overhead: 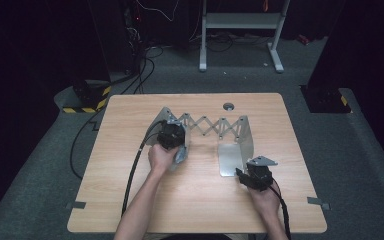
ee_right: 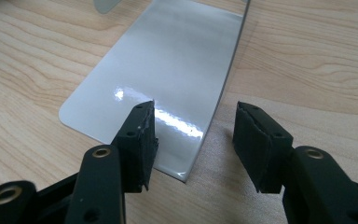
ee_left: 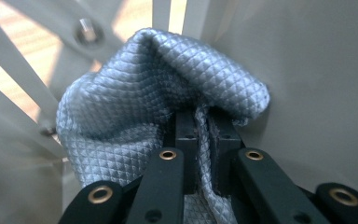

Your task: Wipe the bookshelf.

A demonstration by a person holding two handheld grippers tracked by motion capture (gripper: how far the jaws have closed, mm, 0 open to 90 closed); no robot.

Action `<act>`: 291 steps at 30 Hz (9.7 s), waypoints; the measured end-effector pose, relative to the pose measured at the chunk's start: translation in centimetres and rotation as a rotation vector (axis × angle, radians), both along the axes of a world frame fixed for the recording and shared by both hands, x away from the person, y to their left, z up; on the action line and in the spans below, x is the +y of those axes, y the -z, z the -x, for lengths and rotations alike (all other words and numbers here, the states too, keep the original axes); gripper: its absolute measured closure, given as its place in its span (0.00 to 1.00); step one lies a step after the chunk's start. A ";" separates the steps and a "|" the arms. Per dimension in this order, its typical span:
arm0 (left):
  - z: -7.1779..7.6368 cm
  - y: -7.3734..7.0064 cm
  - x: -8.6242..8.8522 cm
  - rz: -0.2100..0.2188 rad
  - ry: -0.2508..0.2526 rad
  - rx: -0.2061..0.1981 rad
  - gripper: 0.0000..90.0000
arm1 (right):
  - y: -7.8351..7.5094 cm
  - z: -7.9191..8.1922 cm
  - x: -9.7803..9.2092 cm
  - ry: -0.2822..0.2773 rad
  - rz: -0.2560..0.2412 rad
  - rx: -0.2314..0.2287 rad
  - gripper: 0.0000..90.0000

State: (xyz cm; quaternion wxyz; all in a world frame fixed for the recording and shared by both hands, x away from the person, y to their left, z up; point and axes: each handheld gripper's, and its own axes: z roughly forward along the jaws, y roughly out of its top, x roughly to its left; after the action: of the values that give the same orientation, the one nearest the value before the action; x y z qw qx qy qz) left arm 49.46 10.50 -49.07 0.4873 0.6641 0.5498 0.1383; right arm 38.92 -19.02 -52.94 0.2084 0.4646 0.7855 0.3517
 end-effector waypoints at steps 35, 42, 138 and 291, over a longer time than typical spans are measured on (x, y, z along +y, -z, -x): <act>3.7 -8.8 1.2 0.110 0.048 -0.231 0.94 | 0.0 0.0 0.0 0.000 0.000 0.000 0.55; 3.7 -8.2 1.0 0.104 0.045 -0.224 0.94 | 0.0 0.0 0.0 0.000 0.000 0.000 0.55; 6.7 -1.2 0.6 0.062 0.071 -0.093 0.93 | 0.0 0.0 0.0 0.001 0.001 0.000 0.55; 5.9 -6.9 -3.3 -0.088 -0.082 -0.253 0.94 | 0.0 0.0 0.0 -0.009 -0.002 0.001 0.56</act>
State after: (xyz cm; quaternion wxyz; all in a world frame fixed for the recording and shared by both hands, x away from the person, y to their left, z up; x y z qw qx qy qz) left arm 43.55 7.22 -42.17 0.5172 0.6390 0.5041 0.2648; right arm 38.88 -18.97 -52.93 0.2059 0.4615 0.7873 0.3532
